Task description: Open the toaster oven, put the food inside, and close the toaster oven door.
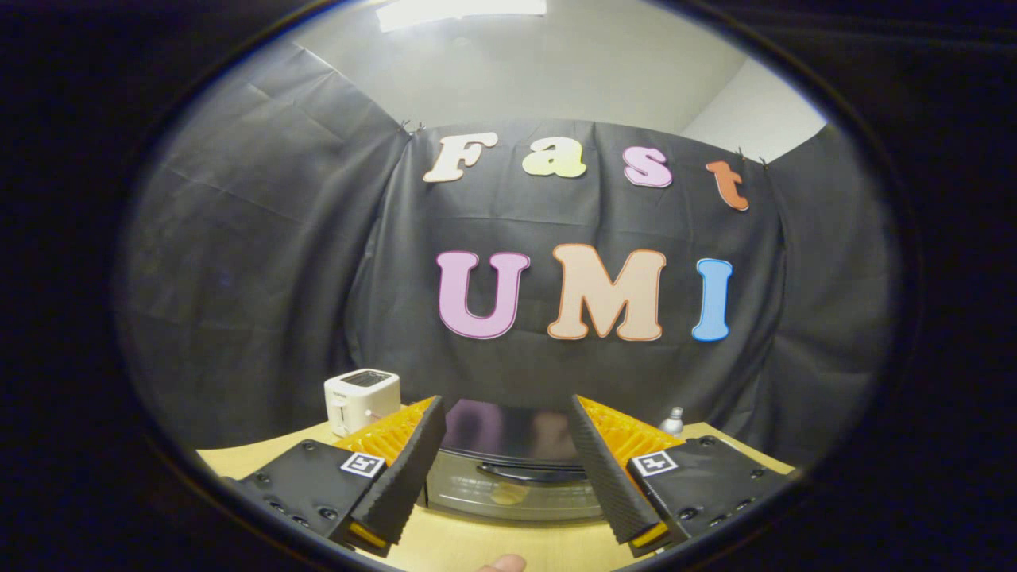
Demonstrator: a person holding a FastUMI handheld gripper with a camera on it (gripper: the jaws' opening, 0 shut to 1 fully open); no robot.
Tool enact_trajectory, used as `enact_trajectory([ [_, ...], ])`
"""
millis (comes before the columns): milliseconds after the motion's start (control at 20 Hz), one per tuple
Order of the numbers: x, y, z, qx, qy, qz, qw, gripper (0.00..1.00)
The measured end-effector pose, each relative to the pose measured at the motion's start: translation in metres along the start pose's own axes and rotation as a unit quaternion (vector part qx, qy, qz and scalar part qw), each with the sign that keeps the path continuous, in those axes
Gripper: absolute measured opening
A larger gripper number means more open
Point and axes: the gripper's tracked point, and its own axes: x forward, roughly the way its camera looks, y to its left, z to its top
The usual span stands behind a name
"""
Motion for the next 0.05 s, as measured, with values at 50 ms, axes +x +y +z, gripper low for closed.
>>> enact_trajectory([
  [50, -0.0001, 0.0019, 0.0005, 0.002, 0.0, 0.004, 1.0, 0.97],
])
